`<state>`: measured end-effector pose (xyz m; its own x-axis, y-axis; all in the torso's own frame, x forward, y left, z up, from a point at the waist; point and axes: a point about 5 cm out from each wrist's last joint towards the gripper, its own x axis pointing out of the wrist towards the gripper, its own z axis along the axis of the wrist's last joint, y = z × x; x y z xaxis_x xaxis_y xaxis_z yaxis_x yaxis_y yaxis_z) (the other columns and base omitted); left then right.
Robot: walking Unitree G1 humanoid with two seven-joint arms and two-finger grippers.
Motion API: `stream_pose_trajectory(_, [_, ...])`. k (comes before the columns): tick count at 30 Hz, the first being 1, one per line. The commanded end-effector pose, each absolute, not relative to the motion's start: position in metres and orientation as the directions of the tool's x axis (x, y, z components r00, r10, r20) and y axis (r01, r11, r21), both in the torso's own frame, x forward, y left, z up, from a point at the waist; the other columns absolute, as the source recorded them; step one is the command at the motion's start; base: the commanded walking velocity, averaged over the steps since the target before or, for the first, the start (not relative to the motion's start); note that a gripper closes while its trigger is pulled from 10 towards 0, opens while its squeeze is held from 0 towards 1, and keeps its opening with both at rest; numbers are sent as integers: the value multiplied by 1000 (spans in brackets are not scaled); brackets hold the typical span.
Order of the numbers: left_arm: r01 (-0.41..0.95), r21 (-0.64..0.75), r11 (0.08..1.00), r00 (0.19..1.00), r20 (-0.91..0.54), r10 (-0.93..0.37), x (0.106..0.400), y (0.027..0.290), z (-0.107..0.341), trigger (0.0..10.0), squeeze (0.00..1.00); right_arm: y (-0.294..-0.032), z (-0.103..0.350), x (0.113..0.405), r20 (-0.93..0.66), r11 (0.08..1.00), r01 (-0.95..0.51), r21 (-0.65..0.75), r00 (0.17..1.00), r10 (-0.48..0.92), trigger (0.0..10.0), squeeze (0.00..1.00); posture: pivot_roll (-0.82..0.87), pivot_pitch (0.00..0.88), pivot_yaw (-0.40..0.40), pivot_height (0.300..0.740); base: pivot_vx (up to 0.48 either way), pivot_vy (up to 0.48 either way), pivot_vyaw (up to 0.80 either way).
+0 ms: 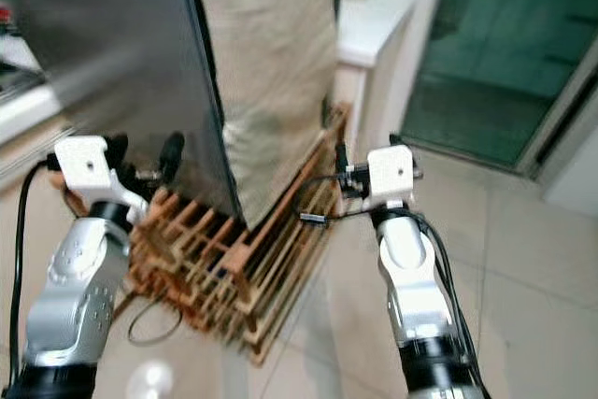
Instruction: Restocking fridge
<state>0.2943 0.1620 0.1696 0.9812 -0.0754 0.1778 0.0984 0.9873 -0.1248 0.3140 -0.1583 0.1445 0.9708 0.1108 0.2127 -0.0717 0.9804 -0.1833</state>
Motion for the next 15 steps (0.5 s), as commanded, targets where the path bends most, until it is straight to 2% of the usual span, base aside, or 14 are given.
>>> stream_pose_trajectory(1, [111,-111,988,982,163,-92,298,159,170,10000,0,-161,141,314,195,982,-69,-178,975,104,10000,0,-148,0,40,740,0,0,0])
stream_pose_trajectory(4, [126,-90,988,983,148,-112,305,157,172,10000,0,-161,140,314,185,985,-68,-160,978,97,10000,0,-146,0,36,740,0,0,0])
stream_pose_trajectory(8, [216,-25,976,966,148,-210,329,140,189,10000,0,-161,134,314,144,990,-69,-121,986,86,10000,0,-150,0,46,740,0,0,0])
stream_pose_trajectory(15, [243,-27,970,966,97,-239,350,135,190,10000,0,-161,131,310,137,991,-64,-114,987,79,10000,0,-171,0,67,740,0,0,0])
